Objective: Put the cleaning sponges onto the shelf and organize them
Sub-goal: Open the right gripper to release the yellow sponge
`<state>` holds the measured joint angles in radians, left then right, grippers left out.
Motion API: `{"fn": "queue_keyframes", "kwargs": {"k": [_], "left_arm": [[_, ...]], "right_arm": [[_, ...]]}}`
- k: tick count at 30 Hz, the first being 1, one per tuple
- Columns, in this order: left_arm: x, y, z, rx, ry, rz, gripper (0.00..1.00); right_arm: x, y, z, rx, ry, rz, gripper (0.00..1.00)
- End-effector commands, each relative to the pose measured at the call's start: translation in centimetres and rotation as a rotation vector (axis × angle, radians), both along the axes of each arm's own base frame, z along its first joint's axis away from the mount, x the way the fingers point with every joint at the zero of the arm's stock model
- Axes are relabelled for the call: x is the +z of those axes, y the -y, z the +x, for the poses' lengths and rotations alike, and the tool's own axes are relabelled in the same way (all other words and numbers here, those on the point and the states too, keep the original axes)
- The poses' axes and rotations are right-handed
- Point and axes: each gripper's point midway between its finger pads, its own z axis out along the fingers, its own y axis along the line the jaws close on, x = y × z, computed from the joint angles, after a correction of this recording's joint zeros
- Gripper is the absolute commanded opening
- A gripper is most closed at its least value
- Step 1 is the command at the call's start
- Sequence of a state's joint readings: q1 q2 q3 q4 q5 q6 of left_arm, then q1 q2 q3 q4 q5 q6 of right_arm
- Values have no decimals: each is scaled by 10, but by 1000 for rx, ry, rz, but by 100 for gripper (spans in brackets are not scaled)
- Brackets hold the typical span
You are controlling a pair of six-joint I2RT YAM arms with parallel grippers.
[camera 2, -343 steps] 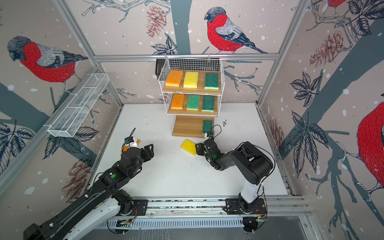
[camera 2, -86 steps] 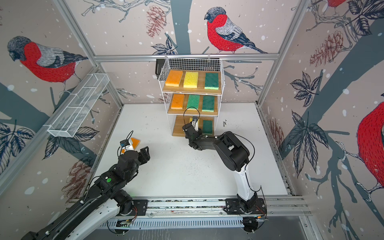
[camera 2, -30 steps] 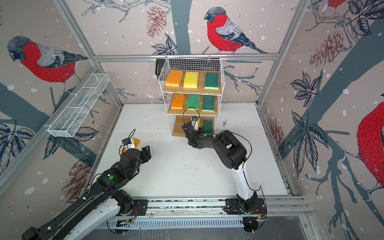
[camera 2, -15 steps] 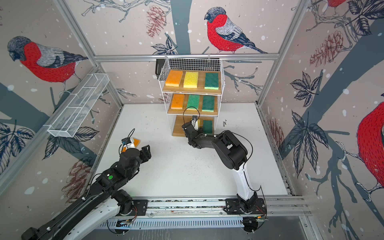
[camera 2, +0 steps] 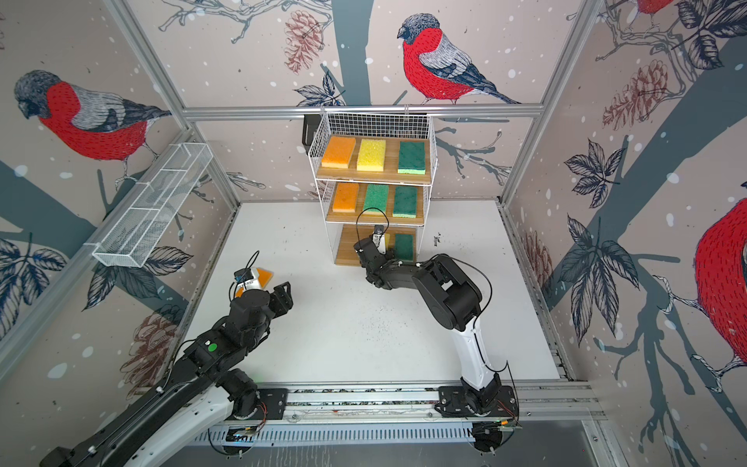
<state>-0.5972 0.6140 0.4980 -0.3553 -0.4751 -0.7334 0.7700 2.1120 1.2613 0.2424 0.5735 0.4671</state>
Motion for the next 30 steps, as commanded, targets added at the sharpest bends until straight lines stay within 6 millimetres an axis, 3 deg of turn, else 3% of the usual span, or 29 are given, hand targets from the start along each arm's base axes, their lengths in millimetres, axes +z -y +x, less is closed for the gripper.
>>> {"fn": "queue_keyframes", "kwargs": {"k": [1,21,30], "left_arm": [[1,-2,0,9,5,-3,70],[5,-2,-2,8,10,-20,71],[7,-1,-1,9,11,-20,71]], "right_arm": [[6,1,-1,-2,6,-10,77],[7,10,-7,-15,7,-75,75],[26,1,-10,11,38,-57,77]]}}
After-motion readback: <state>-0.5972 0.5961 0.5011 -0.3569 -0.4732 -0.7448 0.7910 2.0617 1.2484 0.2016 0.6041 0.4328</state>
